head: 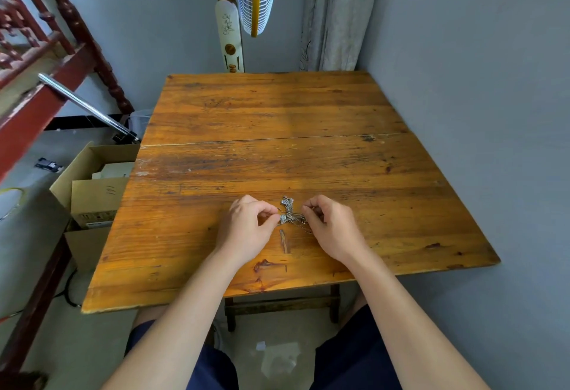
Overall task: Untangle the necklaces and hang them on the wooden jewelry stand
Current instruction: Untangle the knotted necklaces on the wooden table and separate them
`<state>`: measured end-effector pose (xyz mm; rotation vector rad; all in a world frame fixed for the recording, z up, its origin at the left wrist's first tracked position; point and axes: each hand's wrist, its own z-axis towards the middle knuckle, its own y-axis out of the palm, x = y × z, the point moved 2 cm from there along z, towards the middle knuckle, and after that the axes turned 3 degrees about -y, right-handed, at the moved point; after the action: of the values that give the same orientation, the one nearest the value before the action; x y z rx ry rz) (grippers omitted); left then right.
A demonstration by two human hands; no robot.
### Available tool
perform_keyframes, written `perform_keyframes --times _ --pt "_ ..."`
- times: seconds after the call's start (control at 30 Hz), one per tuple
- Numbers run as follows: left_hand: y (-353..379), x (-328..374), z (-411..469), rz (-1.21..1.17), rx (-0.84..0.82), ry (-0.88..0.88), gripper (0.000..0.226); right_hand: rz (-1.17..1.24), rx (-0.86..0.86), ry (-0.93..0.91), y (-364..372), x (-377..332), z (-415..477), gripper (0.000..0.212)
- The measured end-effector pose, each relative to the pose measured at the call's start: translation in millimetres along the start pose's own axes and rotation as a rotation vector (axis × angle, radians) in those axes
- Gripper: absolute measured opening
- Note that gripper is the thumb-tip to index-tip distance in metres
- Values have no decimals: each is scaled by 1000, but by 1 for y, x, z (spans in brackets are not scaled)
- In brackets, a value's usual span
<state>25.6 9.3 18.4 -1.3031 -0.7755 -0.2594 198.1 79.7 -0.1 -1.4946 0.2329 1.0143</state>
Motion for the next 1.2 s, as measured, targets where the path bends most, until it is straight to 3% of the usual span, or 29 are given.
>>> perform_keyframes --times 0.27,0.37,0.5,0.7,0.87,1.0,1.2 --pt "10 5 4 128 -58 15 14 -47 87 -69 4 -2 -8 9" --pt "5 5 4 -123 -46 -12 5 -60 90 -68 6 -3 -10 8" --pt "-14 5 8 -707 99 -256 10 -108 101 -96 9 -4 -14 9" --pt "-41 -19 20 -926 487 -403 11 -149 82 -197 7 -7 -19 10" --pt "-57 -34 22 -942 565 -416 14 -231 -3 -215 7 -8 -21 27" --pt "-65 -46 21 -927 616 -445 18 -243 31 -222 9 -5 -22 18" --pt "-67 -60 19 -876 680 -515 23 -234 76 -200 10 -9 -27 39"
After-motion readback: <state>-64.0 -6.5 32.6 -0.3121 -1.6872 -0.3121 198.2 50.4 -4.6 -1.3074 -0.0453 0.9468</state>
